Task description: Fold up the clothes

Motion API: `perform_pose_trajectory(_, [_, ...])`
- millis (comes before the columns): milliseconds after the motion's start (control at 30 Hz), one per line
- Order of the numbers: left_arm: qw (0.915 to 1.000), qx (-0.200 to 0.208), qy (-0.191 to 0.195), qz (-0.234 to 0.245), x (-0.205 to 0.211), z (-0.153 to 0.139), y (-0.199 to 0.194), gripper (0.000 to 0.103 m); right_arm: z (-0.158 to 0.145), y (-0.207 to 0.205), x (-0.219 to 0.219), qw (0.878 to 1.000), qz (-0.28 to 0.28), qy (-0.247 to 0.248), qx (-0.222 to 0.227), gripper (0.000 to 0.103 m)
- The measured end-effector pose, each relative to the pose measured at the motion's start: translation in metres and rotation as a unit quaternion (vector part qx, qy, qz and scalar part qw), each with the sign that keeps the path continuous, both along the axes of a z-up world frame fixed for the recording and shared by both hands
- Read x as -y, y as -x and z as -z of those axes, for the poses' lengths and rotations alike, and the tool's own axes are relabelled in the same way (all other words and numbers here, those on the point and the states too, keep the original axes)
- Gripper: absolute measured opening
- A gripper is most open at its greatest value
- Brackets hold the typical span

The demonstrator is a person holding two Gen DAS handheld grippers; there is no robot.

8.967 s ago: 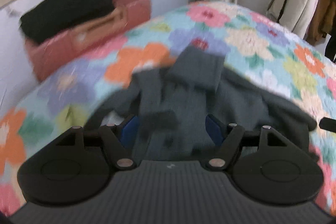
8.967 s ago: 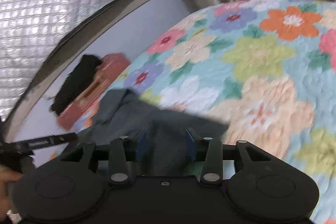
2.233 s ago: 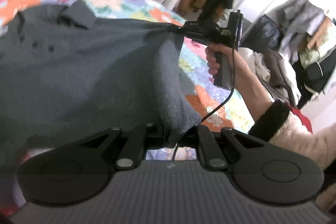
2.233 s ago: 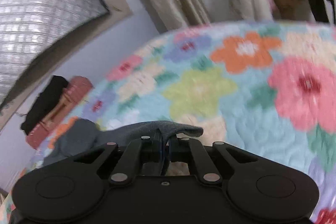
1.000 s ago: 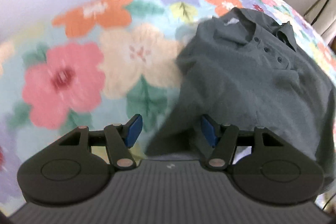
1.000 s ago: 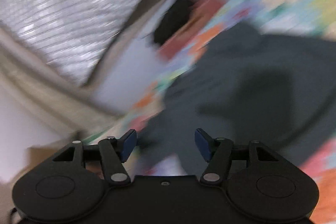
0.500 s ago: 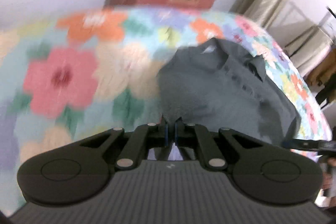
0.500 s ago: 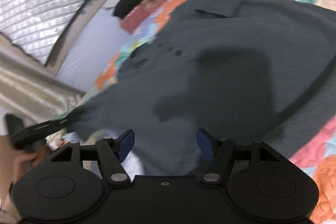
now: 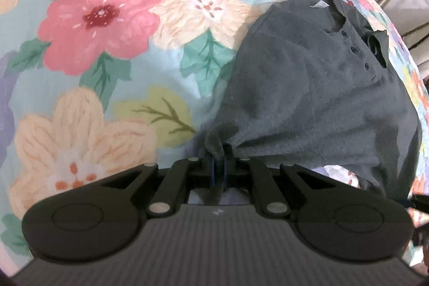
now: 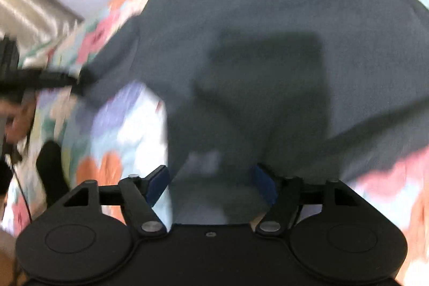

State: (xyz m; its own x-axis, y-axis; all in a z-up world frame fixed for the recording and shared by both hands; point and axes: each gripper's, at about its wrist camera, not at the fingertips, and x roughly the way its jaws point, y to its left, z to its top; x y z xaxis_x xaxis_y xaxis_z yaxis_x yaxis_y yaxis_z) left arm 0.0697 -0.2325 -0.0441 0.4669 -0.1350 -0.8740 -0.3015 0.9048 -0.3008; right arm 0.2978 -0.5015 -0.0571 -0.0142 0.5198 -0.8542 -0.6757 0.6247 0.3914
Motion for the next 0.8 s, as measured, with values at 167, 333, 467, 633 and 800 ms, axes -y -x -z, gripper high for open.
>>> perform_pose_trajectory(167, [0.9954, 0.010, -0.021, 0.093, 0.017, -0.006, -0.001, 0.008, -0.018, 0.012, 0.015, 0.998, 0.043, 0.038, 0.013, 0.077])
perform_pose_trajectory(333, [0.9886, 0.049, -0.014, 0.142, 0.010, -0.041, 0.011, 0.038, -0.075, 0.010, 0.011, 0.991, 0.085, 0.082, 0.054, 0.077])
perform_pose_trajectory(467, [0.9752, 0.084, -0.056, 0.196, 0.002, -0.086, 0.009, 0.040, -0.140, 0.014, 0.020, 0.989, 0.083, 0.079, 0.098, 0.077])
perform_pose_trajectory(633, [0.9410, 0.119, -0.151, 0.279, 0.009, -0.136, -0.005, 0.041, -0.199, 0.023, 0.029, 0.985, 0.094, 0.057, 0.131, 0.078])
perform_pose_trajectory(800, [0.9373, 0.140, -0.070, 0.311, -0.001, -0.176, -0.046, 0.042, -0.203, 0.017, 0.004, 0.970, 0.107, 0.117, 0.183, 0.078])
